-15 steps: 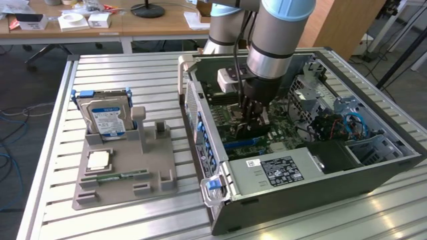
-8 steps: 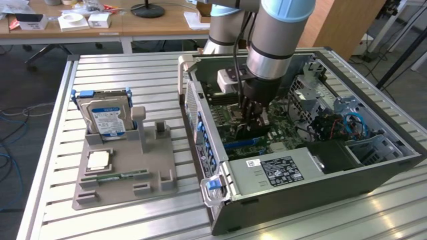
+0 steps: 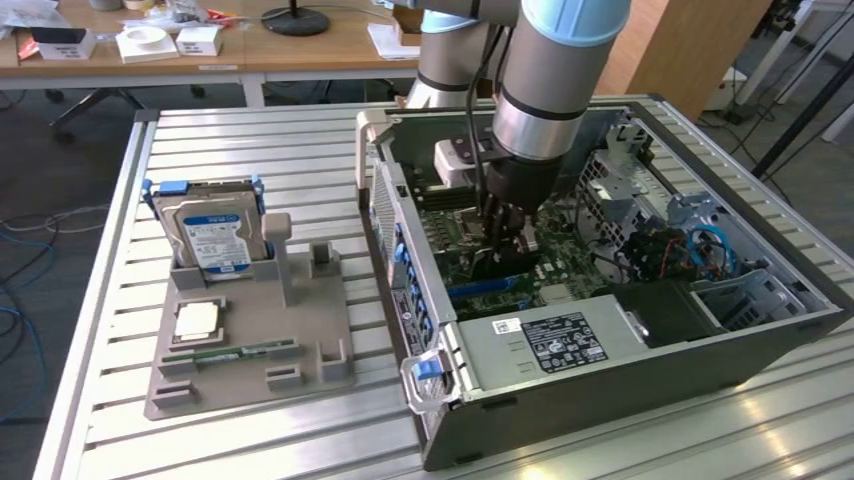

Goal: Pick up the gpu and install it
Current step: 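Insert the gpu into the slot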

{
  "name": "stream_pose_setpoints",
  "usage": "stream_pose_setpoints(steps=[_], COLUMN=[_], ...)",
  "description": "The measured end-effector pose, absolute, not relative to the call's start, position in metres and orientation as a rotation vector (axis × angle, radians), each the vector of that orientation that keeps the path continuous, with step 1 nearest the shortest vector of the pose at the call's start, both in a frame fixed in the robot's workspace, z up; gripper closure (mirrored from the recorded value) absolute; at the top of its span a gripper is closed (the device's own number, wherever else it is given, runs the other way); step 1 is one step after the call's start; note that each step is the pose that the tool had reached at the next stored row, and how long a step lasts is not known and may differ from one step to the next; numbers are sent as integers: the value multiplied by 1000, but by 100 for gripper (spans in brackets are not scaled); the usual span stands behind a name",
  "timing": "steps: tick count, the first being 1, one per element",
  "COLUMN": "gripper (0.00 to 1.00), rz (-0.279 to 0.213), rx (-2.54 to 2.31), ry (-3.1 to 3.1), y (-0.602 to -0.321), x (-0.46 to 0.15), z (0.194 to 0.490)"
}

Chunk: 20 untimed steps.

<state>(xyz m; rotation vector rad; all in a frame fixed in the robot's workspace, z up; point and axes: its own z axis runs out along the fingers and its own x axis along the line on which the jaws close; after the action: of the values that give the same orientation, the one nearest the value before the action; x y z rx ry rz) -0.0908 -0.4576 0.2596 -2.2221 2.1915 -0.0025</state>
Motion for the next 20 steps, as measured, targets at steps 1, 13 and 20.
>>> stream_pose_setpoints(steps=[1, 13, 20], gripper=[74, 74, 74], rz=[-2, -3, -3], rx=[-2222, -2222, -2222], ry=[2191, 2191, 2191], y=[-458, -458, -458], x=[-91, -91, -92], z=[259, 256, 256])
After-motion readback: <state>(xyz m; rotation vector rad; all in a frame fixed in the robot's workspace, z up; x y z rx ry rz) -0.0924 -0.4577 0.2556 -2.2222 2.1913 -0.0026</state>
